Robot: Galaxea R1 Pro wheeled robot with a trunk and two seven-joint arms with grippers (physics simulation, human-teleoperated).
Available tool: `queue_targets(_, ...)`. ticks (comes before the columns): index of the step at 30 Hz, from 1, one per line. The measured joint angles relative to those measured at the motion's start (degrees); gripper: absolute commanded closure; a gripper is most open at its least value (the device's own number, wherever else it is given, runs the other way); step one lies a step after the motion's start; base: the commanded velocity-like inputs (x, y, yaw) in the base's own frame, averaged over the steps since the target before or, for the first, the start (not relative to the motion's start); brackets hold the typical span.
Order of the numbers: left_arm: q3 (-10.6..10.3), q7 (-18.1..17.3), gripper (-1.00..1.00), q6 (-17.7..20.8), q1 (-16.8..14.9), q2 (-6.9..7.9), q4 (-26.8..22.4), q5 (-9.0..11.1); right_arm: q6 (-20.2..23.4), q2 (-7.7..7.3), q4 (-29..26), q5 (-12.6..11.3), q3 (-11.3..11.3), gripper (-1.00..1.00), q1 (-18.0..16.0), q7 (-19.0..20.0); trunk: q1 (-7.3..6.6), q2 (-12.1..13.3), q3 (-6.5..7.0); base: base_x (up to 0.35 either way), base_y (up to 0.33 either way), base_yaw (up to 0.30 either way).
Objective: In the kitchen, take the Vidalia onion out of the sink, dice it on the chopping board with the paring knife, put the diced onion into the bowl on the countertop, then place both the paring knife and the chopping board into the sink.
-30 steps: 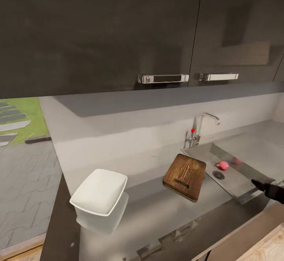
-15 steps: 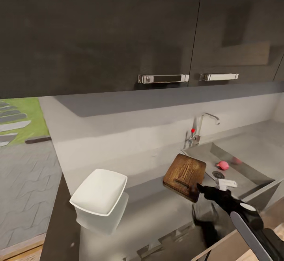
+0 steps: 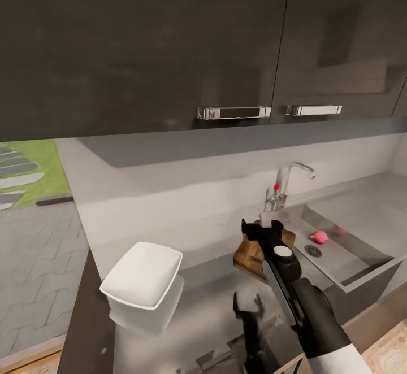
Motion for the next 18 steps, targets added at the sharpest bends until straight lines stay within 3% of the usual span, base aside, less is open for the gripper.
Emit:
queue_targets(2, 0.0, 0.0, -1.0, 0.0, 0.0, -0.02, 0.0, 0.0, 5.97, 0.41, 0.05, 0.16, 0.02, -1.0, -3.55, 0.17, 0.0, 0.0, 0.0, 0.0, 0.0, 0.0)
queue_targets(4, 0.0, 0.0, -1.0, 0.0, 0.0, -0.1, -0.01, 0.0, 8.92, 0.51, 0.06, 0.18, 0.02, -1.0, -5.19, 0.27, 0.0, 0.0, -0.01, 0.0, 0.0, 0.0)
queue_targets(11, 0.0, 0.0, -1.0, 0.0, 0.0, -0.86, -0.01, -0.01, 14.21, 0.6, 0.07, 0.11, -0.15, -1.0, -8.26, 0.21, 0.0, 0.0, -0.01, 0.0, 0.0, 0.0)
queue_targets(13, 0.0, 0.0, -1.0, 0.0, 0.0, -1.01, -0.01, -0.02, 18.22, 0.89, 0.24, -0.17, -1.78, -1.0, -8.44, -0.21, 0.0, 0.0, -0.01, 0.0, 0.0, 0.0)
queue_targets(15, 0.0, 0.0, -1.0, 0.0, 0.0, -1.07, -0.01, -0.01, 19.34, 1.89, 0.42, -0.66, -3.57, -1.0, -8.47, -0.45, 0.0, 0.0, -0.01, 0.0, 0.0, 0.0)
queue_targets(18, 0.0, 0.0, -1.0, 0.0, 0.0, -1.14, -0.01, -0.02, 20.18, 4.37, 0.88, -1.91, -6.27, -1.0, -8.53, -1.91, 0.0, 0.0, -0.01, 0.0, 0.0, 0.0)
